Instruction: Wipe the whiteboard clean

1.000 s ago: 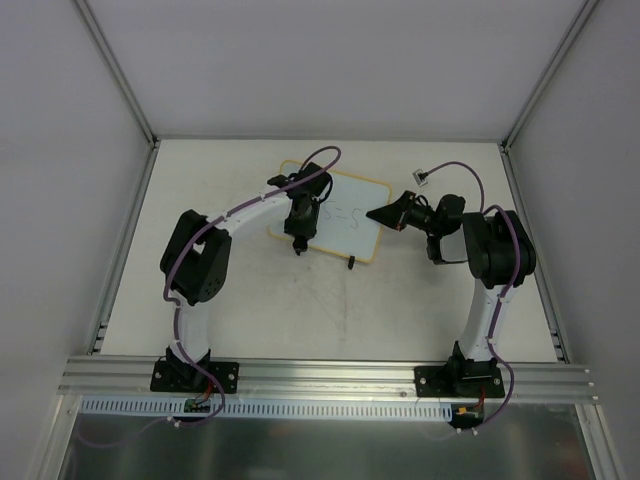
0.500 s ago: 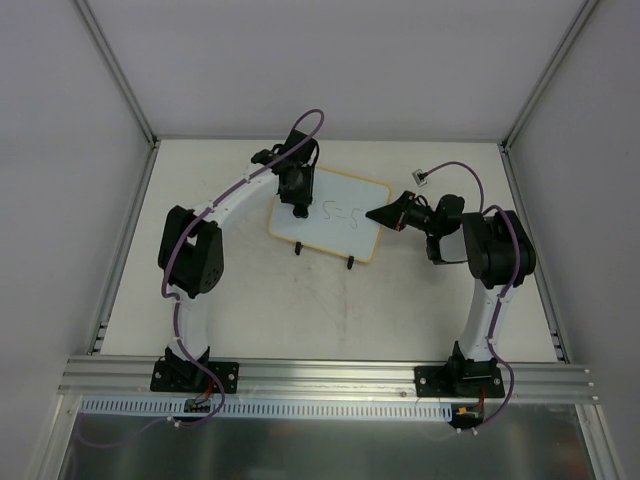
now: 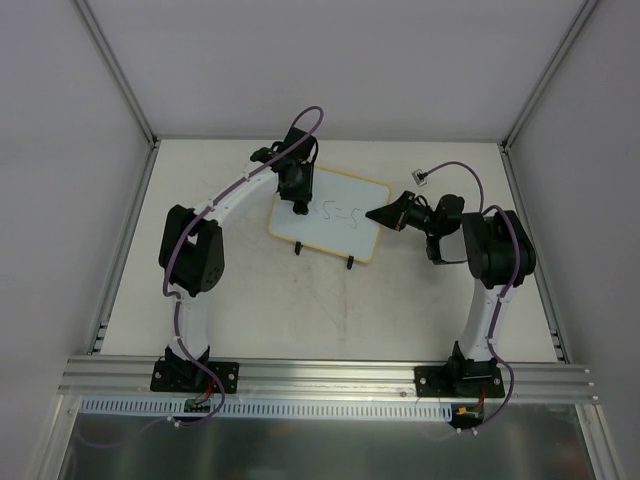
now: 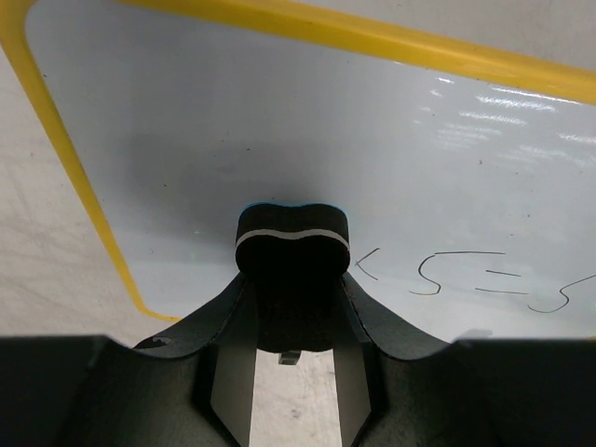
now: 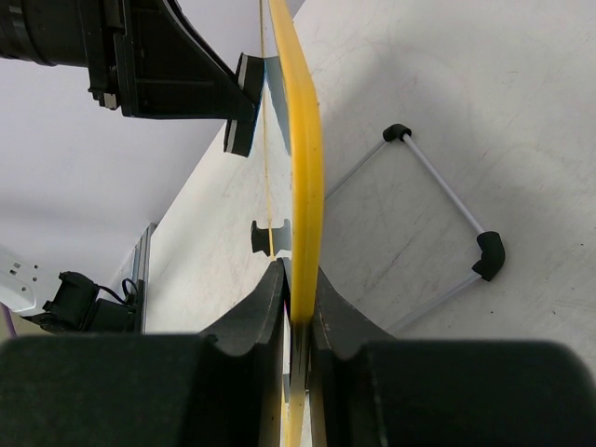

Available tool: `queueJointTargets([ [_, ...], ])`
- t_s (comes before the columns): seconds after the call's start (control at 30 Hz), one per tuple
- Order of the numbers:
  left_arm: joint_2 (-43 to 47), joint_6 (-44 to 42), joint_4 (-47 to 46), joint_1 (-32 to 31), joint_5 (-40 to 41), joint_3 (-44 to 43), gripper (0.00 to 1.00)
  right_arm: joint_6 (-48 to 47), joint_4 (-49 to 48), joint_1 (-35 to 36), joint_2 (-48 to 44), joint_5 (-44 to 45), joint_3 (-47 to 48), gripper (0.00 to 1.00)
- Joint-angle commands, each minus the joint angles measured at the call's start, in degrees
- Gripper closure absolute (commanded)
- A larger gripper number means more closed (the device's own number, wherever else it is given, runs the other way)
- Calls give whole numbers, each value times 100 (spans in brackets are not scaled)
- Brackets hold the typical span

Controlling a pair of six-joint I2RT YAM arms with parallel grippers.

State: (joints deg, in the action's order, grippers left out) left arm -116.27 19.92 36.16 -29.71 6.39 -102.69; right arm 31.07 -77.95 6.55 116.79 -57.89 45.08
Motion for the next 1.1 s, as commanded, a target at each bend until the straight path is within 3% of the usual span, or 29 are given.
queueJointTargets([
  [0.0,-89,37,-224,-200,-86,109,100,-655,-985,154,-95,-56,-131,100],
  [0.37,34,372,-268,-746,-121,469,100,-646,-985,163,-104,-56,-122,100],
  [0.77,455,794,-776,-905,-595,1533,100,-655,-985,163,-104,-65,-122,100],
  [0.9,482,698,-804,-852,-446,1455,100,-646,-985,154,-104,-56,-122,100],
  [1.07,535,548,-813,-202,-753,1340,100,-655,-985,154,-104,-56,-131,100],
])
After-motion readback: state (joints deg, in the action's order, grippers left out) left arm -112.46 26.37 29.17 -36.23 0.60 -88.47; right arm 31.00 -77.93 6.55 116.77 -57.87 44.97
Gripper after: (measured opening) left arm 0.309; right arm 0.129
